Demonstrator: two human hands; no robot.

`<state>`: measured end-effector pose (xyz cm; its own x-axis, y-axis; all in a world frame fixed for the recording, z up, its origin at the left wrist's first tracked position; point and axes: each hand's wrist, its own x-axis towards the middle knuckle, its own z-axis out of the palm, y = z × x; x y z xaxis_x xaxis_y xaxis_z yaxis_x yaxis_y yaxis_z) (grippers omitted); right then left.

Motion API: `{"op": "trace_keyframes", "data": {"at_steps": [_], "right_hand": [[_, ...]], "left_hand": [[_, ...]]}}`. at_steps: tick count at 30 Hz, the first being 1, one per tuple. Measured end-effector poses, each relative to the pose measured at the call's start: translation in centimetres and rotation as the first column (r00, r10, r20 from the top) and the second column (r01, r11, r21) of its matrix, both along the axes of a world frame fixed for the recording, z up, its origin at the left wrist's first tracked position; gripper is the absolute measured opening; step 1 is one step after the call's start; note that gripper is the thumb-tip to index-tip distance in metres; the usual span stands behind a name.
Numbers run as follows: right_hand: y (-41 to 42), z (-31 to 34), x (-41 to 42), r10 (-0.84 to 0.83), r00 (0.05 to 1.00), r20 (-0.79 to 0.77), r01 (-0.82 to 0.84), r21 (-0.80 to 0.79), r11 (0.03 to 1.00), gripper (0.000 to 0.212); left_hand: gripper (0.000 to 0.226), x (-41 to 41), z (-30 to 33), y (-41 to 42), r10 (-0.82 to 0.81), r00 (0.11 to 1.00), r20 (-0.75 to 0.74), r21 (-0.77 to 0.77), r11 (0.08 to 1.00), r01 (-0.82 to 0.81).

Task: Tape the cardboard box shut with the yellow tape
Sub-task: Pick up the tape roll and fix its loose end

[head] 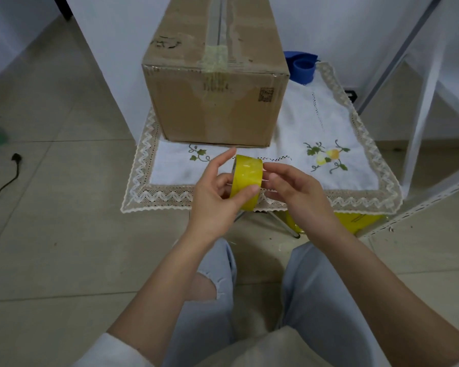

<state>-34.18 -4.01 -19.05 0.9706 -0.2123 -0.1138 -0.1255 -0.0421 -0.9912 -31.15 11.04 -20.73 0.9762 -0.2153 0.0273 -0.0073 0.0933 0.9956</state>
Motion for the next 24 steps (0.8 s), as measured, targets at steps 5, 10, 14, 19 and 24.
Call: {"op": "trace_keyframes", "data": {"at_steps": [5,10,14,19,24], "right_hand": [[-0.5,-0.5,-2.2,0.019,1.000,-0.009,-0.018,0.028,0.999,0.024],[-1.0,-1.0,-4.3,-0.005,1.000,0.030,0.009,-0.152,0.988,0.027],[-1.6,-1.0,-5.4,0.054,0.997,0.053,-0.029,-0.390,0.920,0.037],[-1.8,-1.3,-6.3,0.092,0.993,0.076,-0.045,-0.476,0.878,0.040],[-1.9,-1.7,-6.7,0.103,0.983,0.153,-0.014,-0.495,0.869,0.023]], "left_hand": [[0.070,-2.2,-1.3,-0.3,-0.050,0.998,-0.040,-0.054,0.997,0.048],[0.071,-4.2,-2.2,-0.6,-0.064,0.995,-0.078,-0.082,0.995,0.058],[0.070,-5.5,-2.5,-0.7,-0.088,0.995,-0.050,-0.062,0.994,0.085],[0.070,-6.7,-2.8,-0.5,-0.118,0.992,-0.047,-0.024,0.993,0.117],[0.071,-7.3,-3.3,-0.7,-0.124,0.991,-0.052,-0.015,0.992,0.124]]}}
